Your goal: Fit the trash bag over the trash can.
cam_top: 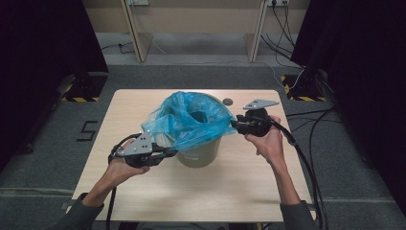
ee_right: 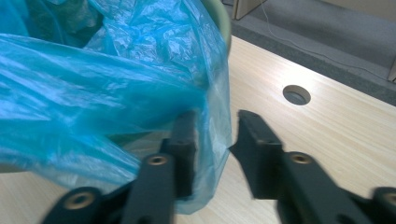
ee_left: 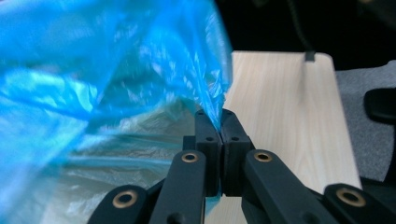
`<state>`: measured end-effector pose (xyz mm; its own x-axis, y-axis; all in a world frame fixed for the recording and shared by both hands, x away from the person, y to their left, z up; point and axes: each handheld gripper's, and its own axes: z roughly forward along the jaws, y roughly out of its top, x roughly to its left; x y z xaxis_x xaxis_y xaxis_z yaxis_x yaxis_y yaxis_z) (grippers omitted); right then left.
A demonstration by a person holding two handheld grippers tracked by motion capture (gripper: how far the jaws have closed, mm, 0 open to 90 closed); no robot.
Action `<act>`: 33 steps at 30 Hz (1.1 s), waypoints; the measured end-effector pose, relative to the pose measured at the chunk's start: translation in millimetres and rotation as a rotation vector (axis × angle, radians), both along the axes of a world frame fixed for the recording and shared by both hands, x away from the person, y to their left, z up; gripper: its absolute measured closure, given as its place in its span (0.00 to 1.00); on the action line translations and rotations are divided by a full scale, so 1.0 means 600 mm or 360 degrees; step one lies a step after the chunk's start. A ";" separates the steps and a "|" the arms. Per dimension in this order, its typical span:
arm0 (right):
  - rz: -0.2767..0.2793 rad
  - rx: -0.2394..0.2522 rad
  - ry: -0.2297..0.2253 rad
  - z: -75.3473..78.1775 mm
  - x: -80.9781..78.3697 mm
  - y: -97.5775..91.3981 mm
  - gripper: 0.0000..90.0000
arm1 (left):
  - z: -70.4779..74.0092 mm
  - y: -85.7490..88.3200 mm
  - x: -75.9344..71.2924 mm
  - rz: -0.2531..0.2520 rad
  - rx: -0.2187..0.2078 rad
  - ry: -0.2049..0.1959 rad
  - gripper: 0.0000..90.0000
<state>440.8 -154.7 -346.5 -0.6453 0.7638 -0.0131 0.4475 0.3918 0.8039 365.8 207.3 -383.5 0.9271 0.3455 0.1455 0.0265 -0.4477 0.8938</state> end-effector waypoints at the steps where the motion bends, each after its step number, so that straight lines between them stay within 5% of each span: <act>1: 0.0008 0.0011 0.0007 0.002 -0.003 0.001 0.67 | -0.007 0.004 0.006 0.0017 0.0006 0.0019 0.98; 7: 0.0030 0.0028 -0.0009 0.021 -0.025 -0.002 0.50 | -0.015 0.021 0.020 0.0086 -0.0038 0.0088 0.94; 14: 0.0053 0.0086 -0.0075 0.049 -0.046 -0.002 0.37 | 0.029 0.037 -0.007 0.0116 -0.0054 0.0046 0.58; 19: 0.0081 0.0104 -0.0104 0.065 -0.059 0.003 0.33 | 0.054 0.040 -0.018 0.0119 -0.0104 0.0008 0.43; 25: 0.0138 0.0100 -0.0130 0.077 -0.061 0.025 0.32 | 0.056 -0.007 -0.002 0.0113 -0.0097 -0.0026 0.42; 33: 0.0142 0.0074 -0.0145 0.078 -0.053 0.038 0.31 | 0.051 -0.038 0.009 0.0051 -0.0005 -0.0062 0.68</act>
<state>408.7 -131.6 -299.9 -0.7086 0.7045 -0.0403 0.3370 0.3881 0.8578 371.2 184.7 -352.8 0.9093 0.3752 0.1803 0.0057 -0.4442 0.8959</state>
